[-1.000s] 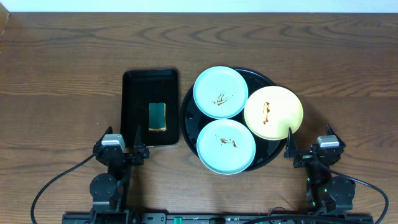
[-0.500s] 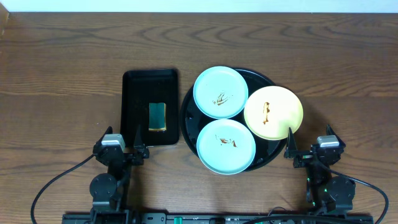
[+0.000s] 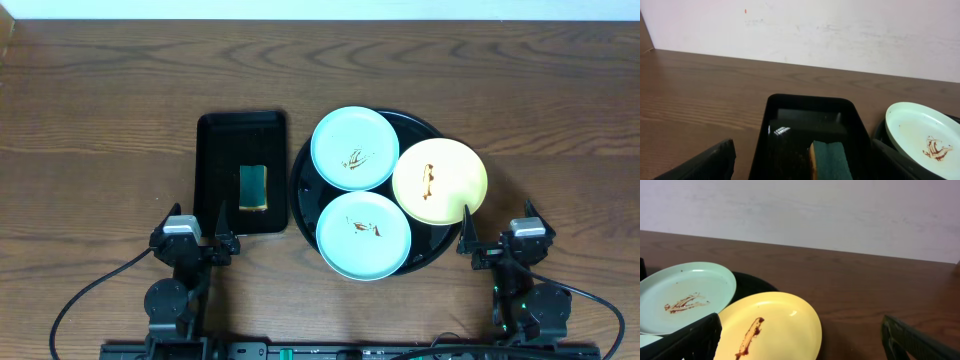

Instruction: Clean dirty plates on tray and stack at the side

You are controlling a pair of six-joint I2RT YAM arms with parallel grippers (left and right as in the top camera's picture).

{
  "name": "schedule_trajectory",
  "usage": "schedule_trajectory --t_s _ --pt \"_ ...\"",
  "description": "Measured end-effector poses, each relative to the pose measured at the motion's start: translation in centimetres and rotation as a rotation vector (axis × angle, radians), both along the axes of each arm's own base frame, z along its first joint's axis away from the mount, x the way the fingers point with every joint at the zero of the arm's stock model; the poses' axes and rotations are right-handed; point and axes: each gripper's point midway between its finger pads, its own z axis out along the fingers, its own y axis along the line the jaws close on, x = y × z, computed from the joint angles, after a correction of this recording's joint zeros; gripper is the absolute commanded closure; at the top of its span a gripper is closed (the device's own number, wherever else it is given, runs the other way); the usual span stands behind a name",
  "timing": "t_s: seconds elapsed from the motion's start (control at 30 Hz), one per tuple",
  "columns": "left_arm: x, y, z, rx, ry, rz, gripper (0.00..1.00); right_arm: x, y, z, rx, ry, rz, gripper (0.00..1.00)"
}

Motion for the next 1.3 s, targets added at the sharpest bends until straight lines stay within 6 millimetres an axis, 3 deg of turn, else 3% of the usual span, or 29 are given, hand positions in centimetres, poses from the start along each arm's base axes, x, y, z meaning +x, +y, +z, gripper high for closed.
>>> schedule_trajectory --t_s 1.3 --pt "0.00 0.00 -0.02 0.000 0.001 0.000 0.16 0.00 0.33 0.39 0.002 -0.016 0.019 0.01"
